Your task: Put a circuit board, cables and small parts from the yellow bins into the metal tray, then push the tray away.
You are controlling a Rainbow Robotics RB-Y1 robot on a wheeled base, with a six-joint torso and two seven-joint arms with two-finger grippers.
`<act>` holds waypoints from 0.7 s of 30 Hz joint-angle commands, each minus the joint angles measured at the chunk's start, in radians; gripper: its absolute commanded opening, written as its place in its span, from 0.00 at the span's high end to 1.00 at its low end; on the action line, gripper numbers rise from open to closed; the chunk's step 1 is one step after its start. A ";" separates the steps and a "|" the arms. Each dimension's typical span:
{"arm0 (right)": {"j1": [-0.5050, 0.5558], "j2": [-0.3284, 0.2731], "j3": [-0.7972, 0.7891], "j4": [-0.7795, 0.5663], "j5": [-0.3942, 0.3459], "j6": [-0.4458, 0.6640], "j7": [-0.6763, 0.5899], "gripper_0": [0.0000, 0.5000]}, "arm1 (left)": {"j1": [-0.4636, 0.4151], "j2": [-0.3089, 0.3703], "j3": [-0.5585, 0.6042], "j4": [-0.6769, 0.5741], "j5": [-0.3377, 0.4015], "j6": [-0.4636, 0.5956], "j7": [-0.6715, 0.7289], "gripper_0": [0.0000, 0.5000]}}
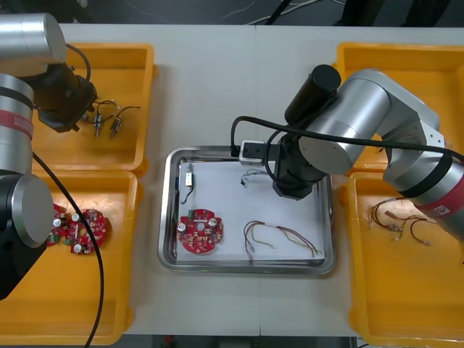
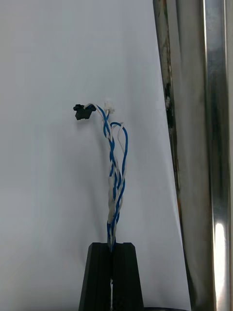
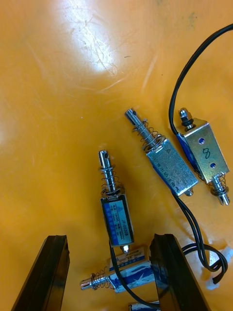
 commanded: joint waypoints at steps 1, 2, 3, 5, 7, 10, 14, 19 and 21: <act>0.004 0.023 0.046 0.022 0.016 -0.041 0.060 1.00 | -0.055 0.001 0.020 -0.005 -0.012 -0.011 -0.026 0.00; 0.003 0.023 0.051 0.030 0.014 -0.047 0.061 1.00 | -0.055 -0.001 0.022 -0.003 -0.012 -0.013 -0.026 0.00; 0.001 0.023 0.052 0.033 0.014 -0.052 0.061 1.00 | -0.055 -0.001 0.020 -0.003 -0.012 -0.013 -0.026 0.00; -0.002 0.025 0.057 0.045 0.011 -0.055 0.066 1.00 | -0.055 -0.001 0.020 -0.002 -0.010 -0.016 -0.026 0.00; -0.007 0.028 0.064 0.060 0.008 -0.055 0.074 1.00 | -0.055 -0.001 0.020 0.003 -0.009 -0.021 -0.028 0.00; -0.008 0.033 0.071 0.074 0.006 -0.056 0.078 1.00 | -0.052 -0.001 0.020 0.006 -0.009 -0.027 -0.029 0.00; -0.008 0.031 0.072 0.076 0.006 -0.053 0.083 1.00 | -0.046 -0.001 0.020 0.006 -0.005 -0.028 -0.034 0.00; -0.013 0.031 0.072 0.074 0.006 -0.055 0.083 0.30 | -0.029 -0.001 0.020 0.006 -0.002 -0.047 -0.039 0.00; -0.017 0.031 0.071 0.074 0.003 -0.053 0.080 0.00 | -0.026 -0.001 0.020 0.006 -0.002 -0.050 -0.042 0.00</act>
